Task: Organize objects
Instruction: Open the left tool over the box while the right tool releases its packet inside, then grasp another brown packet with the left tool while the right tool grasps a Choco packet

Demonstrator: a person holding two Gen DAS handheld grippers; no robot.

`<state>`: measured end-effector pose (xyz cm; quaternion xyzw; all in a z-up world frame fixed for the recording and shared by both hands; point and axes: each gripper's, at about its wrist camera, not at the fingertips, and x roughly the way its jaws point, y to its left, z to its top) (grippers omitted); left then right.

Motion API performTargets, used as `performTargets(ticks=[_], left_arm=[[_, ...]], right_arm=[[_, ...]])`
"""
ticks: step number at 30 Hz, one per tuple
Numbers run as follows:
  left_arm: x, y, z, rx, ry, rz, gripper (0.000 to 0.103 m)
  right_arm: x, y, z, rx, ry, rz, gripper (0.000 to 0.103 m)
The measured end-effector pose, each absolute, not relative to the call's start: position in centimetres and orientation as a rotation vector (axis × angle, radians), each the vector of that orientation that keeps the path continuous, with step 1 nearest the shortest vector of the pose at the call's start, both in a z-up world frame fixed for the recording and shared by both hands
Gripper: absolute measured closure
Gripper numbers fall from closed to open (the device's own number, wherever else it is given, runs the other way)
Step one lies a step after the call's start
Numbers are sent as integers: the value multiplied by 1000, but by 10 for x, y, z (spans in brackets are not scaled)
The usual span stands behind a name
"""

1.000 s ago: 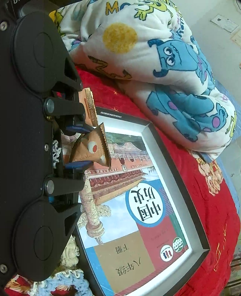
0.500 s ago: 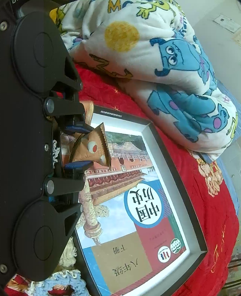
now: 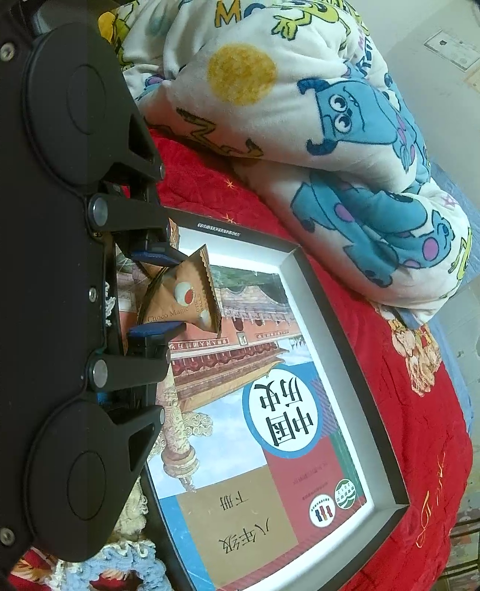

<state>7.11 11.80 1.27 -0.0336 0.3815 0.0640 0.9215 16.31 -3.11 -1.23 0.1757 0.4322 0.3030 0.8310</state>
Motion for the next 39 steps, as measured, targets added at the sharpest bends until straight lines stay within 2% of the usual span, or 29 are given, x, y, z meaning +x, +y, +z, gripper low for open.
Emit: performTargets(ticks=[4, 6, 23, 25, 27, 29, 39], left_arm=[[69, 120, 15, -83, 782, 125, 40], [66, 122, 18, -88, 779, 135, 33], [42, 143, 23, -108, 818, 183, 32], [41, 141, 23, -103, 826, 177, 32], [40, 140, 24, -102, 820, 173, 31], [39, 140, 25, -105, 815, 170, 30], [18, 137, 38, -121, 791, 114, 30]], right_arm=[[162, -30, -12, 359, 916, 640, 72], [161, -30, -12, 359, 918, 640, 72], [156, -24, -12, 326, 954, 650, 72], [156, -23, -12, 323, 952, 652, 71], [155, -24, -11, 335, 949, 659, 63], [154, -24, -9, 333, 945, 664, 60], [128, -40, 9, 334, 892, 659, 57]])
